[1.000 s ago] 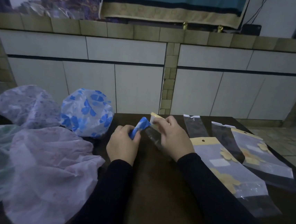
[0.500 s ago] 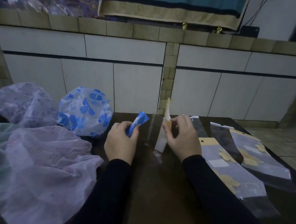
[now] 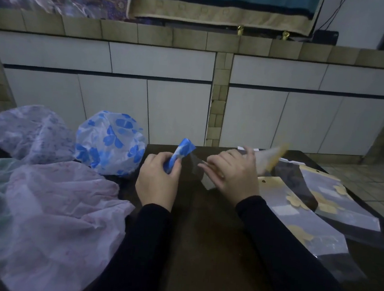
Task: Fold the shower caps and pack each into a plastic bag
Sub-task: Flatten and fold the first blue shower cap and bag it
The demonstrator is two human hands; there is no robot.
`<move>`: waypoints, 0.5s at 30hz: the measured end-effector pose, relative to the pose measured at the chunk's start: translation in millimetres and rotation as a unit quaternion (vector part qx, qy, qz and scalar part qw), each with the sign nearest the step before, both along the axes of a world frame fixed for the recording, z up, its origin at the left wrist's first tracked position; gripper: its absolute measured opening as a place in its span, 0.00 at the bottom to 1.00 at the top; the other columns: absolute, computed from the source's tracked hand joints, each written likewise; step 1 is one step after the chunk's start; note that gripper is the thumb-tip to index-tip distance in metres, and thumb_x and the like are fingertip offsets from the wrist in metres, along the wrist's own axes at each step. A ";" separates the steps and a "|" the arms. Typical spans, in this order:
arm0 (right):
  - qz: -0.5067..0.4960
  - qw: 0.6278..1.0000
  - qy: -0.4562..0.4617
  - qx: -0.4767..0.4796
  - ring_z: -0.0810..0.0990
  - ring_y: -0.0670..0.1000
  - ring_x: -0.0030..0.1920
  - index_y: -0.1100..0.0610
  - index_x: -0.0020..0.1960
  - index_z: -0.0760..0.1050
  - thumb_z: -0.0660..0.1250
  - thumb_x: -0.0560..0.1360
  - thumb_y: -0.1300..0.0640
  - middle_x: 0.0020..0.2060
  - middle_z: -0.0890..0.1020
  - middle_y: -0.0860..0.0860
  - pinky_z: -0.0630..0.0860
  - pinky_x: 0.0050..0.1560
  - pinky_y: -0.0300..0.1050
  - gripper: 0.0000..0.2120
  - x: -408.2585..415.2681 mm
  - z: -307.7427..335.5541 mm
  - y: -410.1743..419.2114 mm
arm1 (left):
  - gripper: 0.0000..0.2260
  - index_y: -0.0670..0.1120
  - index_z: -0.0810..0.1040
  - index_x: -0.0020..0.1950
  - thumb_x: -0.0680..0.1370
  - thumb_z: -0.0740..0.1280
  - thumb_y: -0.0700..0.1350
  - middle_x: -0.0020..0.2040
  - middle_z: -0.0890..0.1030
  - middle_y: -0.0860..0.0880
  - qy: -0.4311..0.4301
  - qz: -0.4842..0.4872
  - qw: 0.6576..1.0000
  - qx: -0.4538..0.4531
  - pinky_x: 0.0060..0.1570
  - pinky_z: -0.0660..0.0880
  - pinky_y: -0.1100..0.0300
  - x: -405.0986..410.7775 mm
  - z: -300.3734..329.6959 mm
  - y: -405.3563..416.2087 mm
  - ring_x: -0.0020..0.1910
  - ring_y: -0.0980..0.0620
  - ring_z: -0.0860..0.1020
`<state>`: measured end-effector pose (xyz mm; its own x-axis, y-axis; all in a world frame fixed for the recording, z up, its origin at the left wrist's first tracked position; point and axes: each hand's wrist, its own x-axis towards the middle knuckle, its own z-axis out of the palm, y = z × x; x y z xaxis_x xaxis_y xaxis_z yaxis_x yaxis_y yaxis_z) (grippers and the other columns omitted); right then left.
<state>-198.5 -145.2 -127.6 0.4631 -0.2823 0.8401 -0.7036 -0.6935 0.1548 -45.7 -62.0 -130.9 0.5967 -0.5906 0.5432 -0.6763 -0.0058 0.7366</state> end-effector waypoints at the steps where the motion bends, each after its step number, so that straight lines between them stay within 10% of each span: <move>1: -0.022 0.999 0.014 0.036 0.78 0.50 0.39 0.52 0.44 0.78 0.61 0.77 0.42 0.36 0.80 0.47 0.72 0.54 0.54 0.15 0.0 -0.4 3.9 | 0.10 0.50 0.78 0.57 0.77 0.68 0.50 0.46 0.75 0.56 0.001 0.004 1.000 -0.005 0.39 0.63 0.72 0.1 0.6 0.0 0.42 0.61 0.72; 8: -0.052 0.949 0.186 0.249 0.77 0.49 0.48 0.49 0.51 0.80 0.57 0.73 0.32 0.46 0.80 0.46 0.72 0.50 0.49 0.24 -1.9 -2.4 36.2 | 0.08 0.50 0.79 0.54 0.77 0.68 0.50 0.44 0.74 0.56 0.004 -0.011 0.999 -0.038 0.36 0.67 0.73 -1.7 7.0 3.6 0.39 0.63 0.71; 15: -0.078 0.934 0.058 0.342 0.73 0.50 0.60 0.46 0.64 0.73 0.60 0.77 0.43 0.61 0.75 0.45 0.69 0.61 0.52 0.17 -2.4 -3.6 12.6 | 0.10 0.51 0.80 0.56 0.76 0.69 0.51 0.48 0.82 0.53 0.221 -0.273 0.936 -0.017 0.43 0.76 0.64 -13.9 19.0 2.2 0.47 0.59 0.80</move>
<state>-200.9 -132.6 -131.2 0.4482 -0.8072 0.3841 -0.8109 -0.5479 -0.2053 -59.6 -59.8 -112.0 0.3809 -0.8606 0.3380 -0.2005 0.2800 0.9388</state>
